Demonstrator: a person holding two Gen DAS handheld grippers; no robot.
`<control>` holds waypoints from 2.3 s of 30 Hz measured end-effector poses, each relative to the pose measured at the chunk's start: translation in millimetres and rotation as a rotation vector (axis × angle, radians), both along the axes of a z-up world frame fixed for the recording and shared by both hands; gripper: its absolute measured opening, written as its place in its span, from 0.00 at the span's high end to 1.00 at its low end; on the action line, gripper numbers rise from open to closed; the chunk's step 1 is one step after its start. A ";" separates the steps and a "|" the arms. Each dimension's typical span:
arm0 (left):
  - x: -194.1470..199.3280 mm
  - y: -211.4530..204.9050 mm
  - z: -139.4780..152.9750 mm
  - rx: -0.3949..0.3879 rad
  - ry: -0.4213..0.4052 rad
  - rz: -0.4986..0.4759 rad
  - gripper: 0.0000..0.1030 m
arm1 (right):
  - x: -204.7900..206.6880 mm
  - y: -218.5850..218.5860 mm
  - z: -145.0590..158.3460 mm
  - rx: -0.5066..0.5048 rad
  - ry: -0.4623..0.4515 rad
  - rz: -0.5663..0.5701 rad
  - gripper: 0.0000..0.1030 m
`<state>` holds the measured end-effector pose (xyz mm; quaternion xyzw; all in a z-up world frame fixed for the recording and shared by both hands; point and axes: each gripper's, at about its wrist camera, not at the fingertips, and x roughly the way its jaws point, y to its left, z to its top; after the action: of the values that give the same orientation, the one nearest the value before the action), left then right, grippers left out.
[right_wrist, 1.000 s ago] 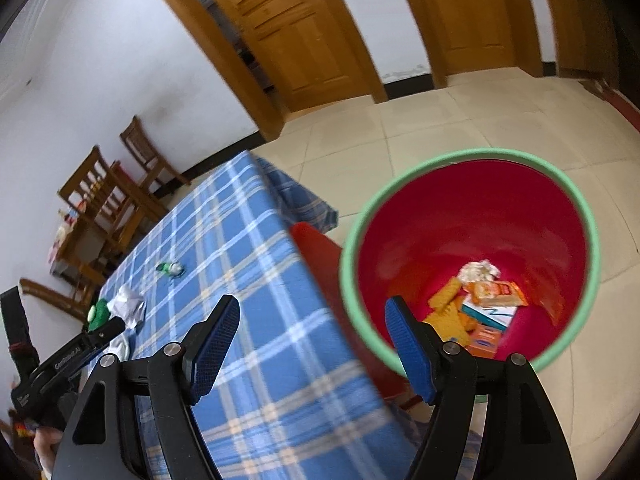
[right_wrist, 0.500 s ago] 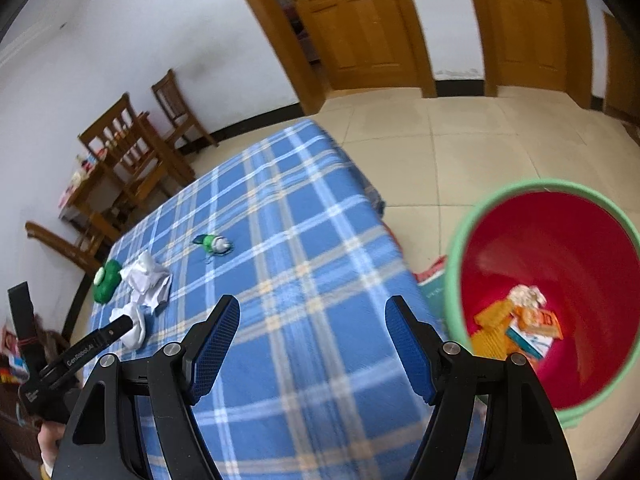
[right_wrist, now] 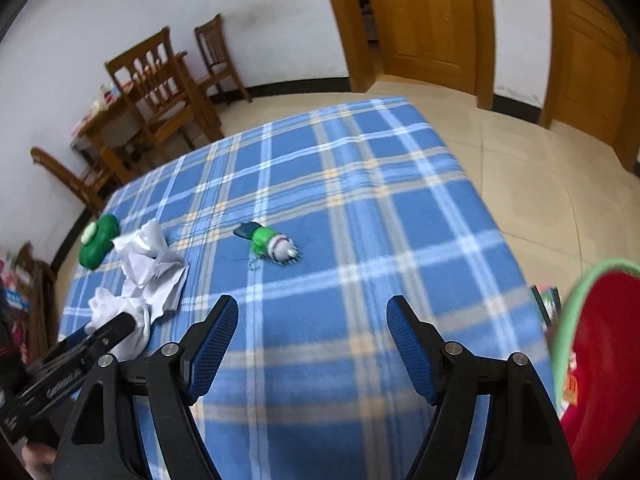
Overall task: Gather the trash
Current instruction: 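Move both grippers back over the table toward the green toy and white sock, then grasp the green toy figure with the right gripper while the left grasps the white sock, then carry the green toy and white sock over the red bucket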
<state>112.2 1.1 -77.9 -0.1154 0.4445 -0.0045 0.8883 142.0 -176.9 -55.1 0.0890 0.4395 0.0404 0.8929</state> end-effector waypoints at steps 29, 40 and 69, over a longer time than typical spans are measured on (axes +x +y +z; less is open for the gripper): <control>10.5 -21.5 -11.9 0.163 0.015 -0.045 0.05 | 58.7 49.9 -20.3 -0.215 -0.021 0.069 0.28; 4.2 -11.6 -7.6 0.133 -0.016 -0.002 0.23 | 55.3 40.3 -18.9 -0.209 -0.038 0.019 0.68; -31.2 -50.6 33.7 0.027 -0.103 -0.132 0.58 | -70.5 -65.7 14.8 -0.015 -0.098 -0.191 0.68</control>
<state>81.1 -49.4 -44.2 -0.0734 0.4050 -0.0627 0.9092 71.5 -242.5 -40.3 0.1217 0.3851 -0.0441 0.9138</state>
